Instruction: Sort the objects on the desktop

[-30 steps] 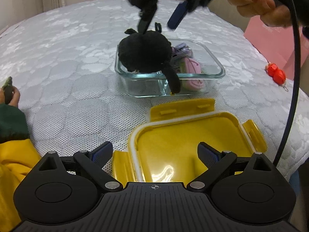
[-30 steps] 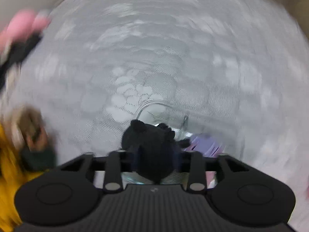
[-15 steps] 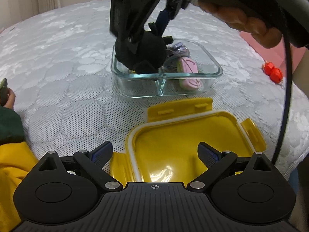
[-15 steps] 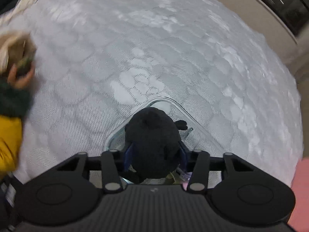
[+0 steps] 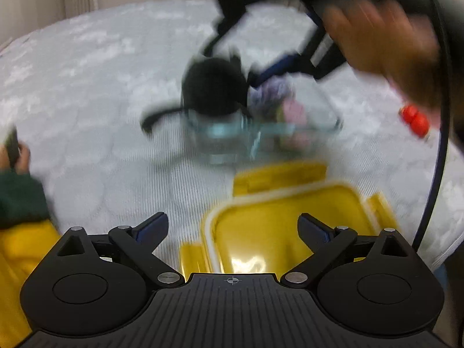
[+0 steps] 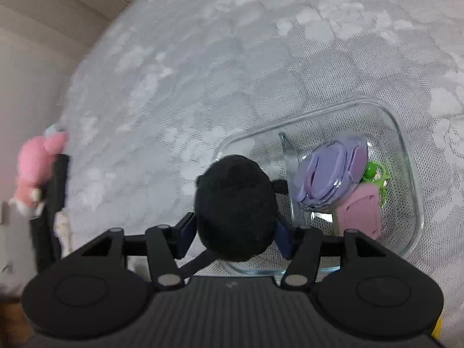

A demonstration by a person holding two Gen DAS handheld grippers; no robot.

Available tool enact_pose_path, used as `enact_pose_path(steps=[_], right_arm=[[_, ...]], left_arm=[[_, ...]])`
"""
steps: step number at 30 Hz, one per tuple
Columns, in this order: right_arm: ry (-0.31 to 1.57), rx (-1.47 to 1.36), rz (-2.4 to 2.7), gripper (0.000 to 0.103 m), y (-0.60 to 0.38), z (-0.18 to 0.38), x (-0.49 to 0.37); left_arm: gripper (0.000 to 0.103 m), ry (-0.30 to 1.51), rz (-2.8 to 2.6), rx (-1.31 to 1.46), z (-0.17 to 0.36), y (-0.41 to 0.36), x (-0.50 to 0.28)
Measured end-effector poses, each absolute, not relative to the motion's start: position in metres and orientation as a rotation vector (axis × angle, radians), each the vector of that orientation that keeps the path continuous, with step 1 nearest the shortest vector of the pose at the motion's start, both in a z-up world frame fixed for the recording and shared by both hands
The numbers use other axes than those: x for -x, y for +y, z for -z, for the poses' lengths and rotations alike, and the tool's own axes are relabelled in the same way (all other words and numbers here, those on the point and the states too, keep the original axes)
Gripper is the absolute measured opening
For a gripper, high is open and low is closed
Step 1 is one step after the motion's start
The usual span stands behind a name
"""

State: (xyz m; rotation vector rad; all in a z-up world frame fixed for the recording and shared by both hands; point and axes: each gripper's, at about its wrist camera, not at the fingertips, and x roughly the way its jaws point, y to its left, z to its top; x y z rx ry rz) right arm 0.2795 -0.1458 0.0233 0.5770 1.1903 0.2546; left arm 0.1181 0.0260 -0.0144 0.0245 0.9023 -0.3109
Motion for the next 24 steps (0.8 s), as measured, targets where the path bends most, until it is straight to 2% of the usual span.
enact_pose_path(steps=[1,4,6,10,11,12,13,14,15,17,19,21,24], right_arm=[[1.131,-0.563,-0.275,0.059,-0.155,-0.032,-0.271],[0.908,-0.437,-0.24,0.048,-0.189,-0.059,-0.226],[0.797,-0.363,-0.189,0.026,-0.213,-0.065,-0.192],[0.725,-0.376,-0.137,0.024,-0.258,-0.044,-0.139],[0.726,-0.406,-0.142,0.025,-0.267,-0.036,-0.129],[0.718,-0.433,-0.145,0.025,-0.275,-0.03,-0.119],[0.708,-0.459,-0.147,0.026,-0.283,-0.024,-0.11],[0.698,-0.485,-0.148,0.03,-0.29,-0.019,-0.1],[0.681,-0.501,-0.145,0.038,-0.296,-0.016,-0.092],[0.643,-0.511,-0.13,0.043,-0.303,-0.013,-0.082],[0.624,-0.509,-0.133,0.043,-0.307,-0.013,-0.077],[0.628,-0.516,-0.164,0.043,-0.309,-0.012,-0.077],[0.649,-0.537,-0.2,0.043,-0.309,-0.007,-0.08]], left_arm=[[0.099,0.886,0.317,-0.021,0.005,0.028,-0.121],[0.099,0.845,0.265,-0.009,-0.025,0.029,-0.145],[0.099,0.831,0.251,0.018,-0.043,0.027,-0.167],[0.099,0.949,0.36,0.187,-0.05,0.016,-0.233],[0.091,0.986,0.376,0.226,-0.046,0.017,-0.245],[0.074,1.027,0.376,0.262,-0.041,0.016,-0.258],[0.031,1.07,0.383,0.279,-0.035,0.015,-0.268],[0.016,1.117,0.389,0.28,-0.027,0.013,-0.276],[0.016,1.142,0.379,0.284,-0.02,0.01,-0.281],[0.016,1.183,0.345,0.274,-0.004,0.004,-0.288],[0.014,1.191,0.316,0.277,0.008,0.0,-0.293],[0.008,1.202,0.302,0.307,0.018,0.001,-0.297],[0.008,1.224,0.304,0.397,0.028,0.011,-0.304]])
